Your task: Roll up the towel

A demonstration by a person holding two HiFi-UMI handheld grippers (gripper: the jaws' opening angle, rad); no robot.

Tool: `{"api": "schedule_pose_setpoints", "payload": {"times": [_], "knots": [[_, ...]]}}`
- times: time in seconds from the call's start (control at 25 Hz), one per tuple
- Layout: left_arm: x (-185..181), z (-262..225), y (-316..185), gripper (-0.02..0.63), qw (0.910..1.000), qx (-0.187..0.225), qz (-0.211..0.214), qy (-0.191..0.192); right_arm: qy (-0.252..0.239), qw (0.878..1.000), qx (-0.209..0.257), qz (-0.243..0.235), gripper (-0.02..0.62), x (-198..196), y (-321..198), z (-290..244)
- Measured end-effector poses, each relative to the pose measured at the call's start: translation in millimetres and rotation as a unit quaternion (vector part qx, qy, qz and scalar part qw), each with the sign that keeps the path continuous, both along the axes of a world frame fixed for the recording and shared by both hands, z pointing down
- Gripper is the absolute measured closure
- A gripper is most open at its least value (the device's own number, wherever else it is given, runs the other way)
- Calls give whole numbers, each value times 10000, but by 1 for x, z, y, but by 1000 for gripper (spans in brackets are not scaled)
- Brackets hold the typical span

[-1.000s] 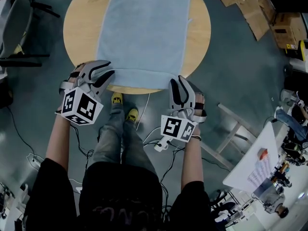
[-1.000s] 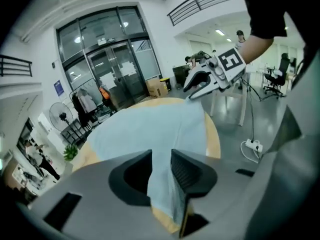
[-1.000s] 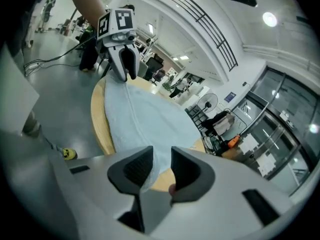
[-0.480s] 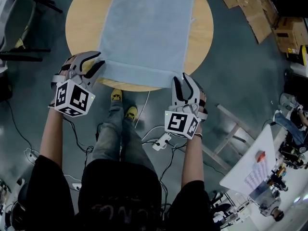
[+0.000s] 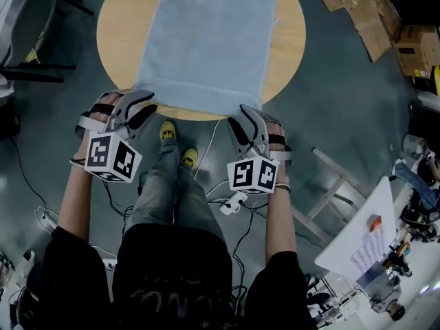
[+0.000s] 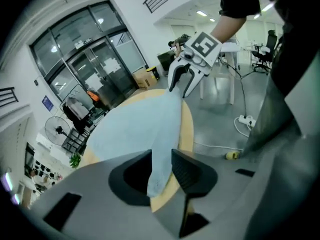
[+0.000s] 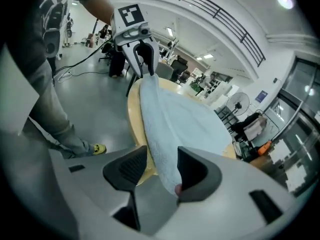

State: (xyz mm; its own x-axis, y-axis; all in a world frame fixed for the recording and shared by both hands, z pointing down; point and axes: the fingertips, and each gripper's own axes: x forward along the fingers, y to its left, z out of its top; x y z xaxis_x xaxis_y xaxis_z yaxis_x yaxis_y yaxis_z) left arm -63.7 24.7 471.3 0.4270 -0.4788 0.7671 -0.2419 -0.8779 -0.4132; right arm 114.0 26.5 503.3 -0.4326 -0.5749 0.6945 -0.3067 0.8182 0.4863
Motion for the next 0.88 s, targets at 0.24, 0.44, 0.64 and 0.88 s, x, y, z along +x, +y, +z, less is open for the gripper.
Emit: {"api": "schedule_pose_setpoints", "payload": {"times": [0.24,0.44,0.64,0.88], "knots": [[-27,25,-19,444,9982,-281,-121,-522,187,9990,-362,-177,393,11,-12,8],[-32,37,-19,458,9953,-798,70,-544,256,9948,-938,-300,443,15,-9,16],[-32,41,-12,574,9930,-1094,117,-429,209,9914,-1260,-267,529,14,-3,20],[-39,39,20,580,9841,-1704,331,-378,145,9859,-1629,-354,566,12,17,16]]}}
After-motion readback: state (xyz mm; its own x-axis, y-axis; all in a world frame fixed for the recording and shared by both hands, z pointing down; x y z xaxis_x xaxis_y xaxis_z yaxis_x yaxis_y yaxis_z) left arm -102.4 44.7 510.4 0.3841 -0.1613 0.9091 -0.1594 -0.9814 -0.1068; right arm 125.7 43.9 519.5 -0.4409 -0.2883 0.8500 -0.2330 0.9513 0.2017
